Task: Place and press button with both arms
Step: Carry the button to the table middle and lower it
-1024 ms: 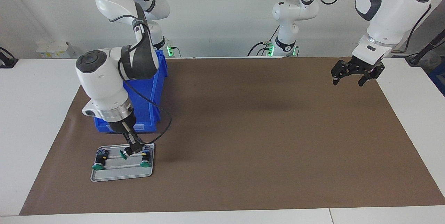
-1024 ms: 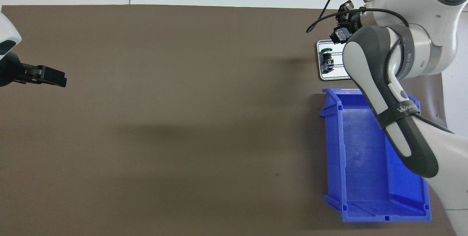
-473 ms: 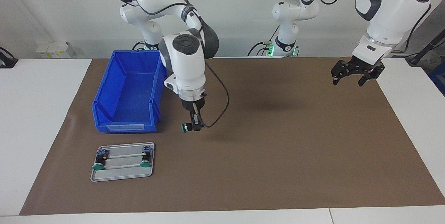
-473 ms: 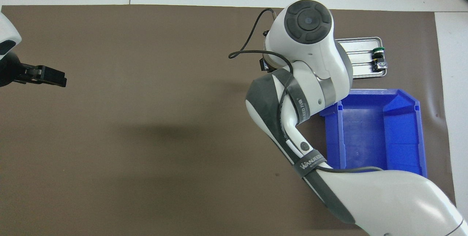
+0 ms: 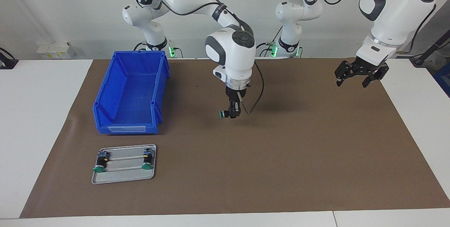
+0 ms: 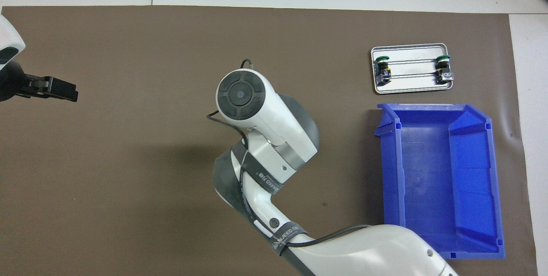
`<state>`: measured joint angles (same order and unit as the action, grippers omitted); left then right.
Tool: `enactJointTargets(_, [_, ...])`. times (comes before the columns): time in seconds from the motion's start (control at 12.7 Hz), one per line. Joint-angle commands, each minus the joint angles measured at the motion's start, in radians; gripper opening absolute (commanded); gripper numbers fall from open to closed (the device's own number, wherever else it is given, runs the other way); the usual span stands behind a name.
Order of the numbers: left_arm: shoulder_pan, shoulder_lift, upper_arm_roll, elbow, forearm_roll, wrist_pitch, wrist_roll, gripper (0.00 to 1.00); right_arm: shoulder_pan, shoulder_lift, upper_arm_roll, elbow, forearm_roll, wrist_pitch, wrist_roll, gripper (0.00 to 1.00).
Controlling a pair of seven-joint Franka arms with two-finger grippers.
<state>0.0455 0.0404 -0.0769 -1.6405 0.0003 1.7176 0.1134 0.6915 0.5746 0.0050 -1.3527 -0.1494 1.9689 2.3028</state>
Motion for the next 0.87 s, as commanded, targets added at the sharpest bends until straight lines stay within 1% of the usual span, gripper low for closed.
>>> enactJointTargets(0.0, [0.008, -0.028, -0.004, -0.032, 0.018, 0.007, -0.009, 1.0, 0.023, 0.076, 0.001, 0.09, -0.024, 0.028, 0.078, 0.0])
enactJointTargets(0.08, [0.008, -0.028, -0.004, -0.032, 0.018, 0.007, -0.009, 1.0, 0.026, 0.094, 0.003, 0.09, -0.024, 0.088, 0.114, 0.0])
enactJointTargets(0.16, [0.008, -0.027, -0.004, -0.032, 0.018, 0.007, -0.009, 1.0, 0.054, 0.117, 0.003, 0.087, -0.024, 0.132, 0.153, 0.0])
enactJointTargets(0.24, [0.008, -0.028, -0.004, -0.032, 0.018, 0.007, -0.009, 1.0, 0.068, 0.12, 0.003, 0.081, -0.021, 0.172, 0.168, 0.0])
enactJointTargets(0.39, [0.008, -0.028, -0.004, -0.032, 0.018, 0.007, -0.009, 1.0, 0.081, 0.117, 0.003, 0.078, -0.021, 0.199, 0.208, 0.0])
enactJointTargets(0.63, [0.008, -0.028, -0.004, -0.032, 0.018, 0.007, -0.009, 1.0, 0.101, 0.117, 0.003, 0.037, -0.032, 0.264, 0.242, 0.0])
enactJointTargets(0.79, [0.008, -0.028, -0.004, -0.032, 0.018, 0.007, -0.009, 1.0, 0.12, 0.139, 0.001, 0.012, -0.059, 0.318, 0.282, 0.0])
